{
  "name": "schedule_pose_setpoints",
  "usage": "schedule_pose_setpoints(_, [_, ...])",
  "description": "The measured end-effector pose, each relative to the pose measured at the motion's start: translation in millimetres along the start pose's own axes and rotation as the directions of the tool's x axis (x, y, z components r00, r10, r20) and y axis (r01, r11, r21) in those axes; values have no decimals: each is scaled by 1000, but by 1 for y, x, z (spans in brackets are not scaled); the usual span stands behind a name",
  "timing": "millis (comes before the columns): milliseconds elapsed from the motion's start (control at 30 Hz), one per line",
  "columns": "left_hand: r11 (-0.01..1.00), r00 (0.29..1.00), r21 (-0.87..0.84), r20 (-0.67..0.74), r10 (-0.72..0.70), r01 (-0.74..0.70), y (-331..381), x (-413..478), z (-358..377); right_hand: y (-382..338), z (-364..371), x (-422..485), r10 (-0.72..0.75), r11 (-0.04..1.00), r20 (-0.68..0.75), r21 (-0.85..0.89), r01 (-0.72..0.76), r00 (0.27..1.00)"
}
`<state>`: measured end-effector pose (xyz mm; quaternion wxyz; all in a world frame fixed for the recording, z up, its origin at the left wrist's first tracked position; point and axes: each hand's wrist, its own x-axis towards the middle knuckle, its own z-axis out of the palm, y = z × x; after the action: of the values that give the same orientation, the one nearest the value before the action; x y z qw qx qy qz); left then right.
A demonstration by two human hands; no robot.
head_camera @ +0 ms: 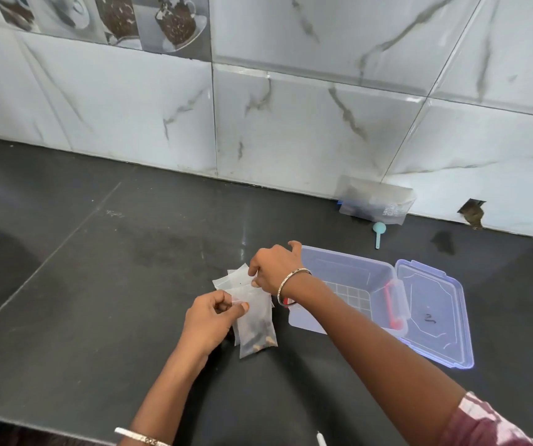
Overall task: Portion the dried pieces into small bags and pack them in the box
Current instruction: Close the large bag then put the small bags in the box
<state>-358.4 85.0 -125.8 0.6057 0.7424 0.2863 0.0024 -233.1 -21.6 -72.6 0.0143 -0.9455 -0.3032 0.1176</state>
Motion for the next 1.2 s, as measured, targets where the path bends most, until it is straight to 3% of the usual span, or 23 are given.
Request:
schedule_pose_setpoints(233, [993, 993, -114, 116, 28, -14, 10, -7, -21, 3, -7, -9, -6, 993, -14, 120, 8, 1000])
schedule_pose_setpoints(467, [953, 953, -90, 67, 294, -288, 47, -28, -51, 19, -38, -40, 39, 974, -200, 228, 8, 979])
schedule_pose_setpoints(633, [906, 909, -78, -19, 417, -417, 79, -34, -47, 53, -70, -67, 121, 917, -375, 397, 42, 919])
schedule_pose_setpoints(833, [866, 872, -116, -1, 490, -487, 110, -24, -3, 113, -91, -101, 272, 860, -521, 509, 39, 809])
schedule_pose_setpoints(1000, [855, 855, -104, 57, 516, -509, 120, -9, 41, 155, -85, -129, 386, 822, -532, 570, -19, 753])
schedule_pose_setpoints(1200, [855, 847, 63, 191, 496, -515, 108, 16, 85, 172, -58, -140, 463, 801, -452, 581, -142, 762])
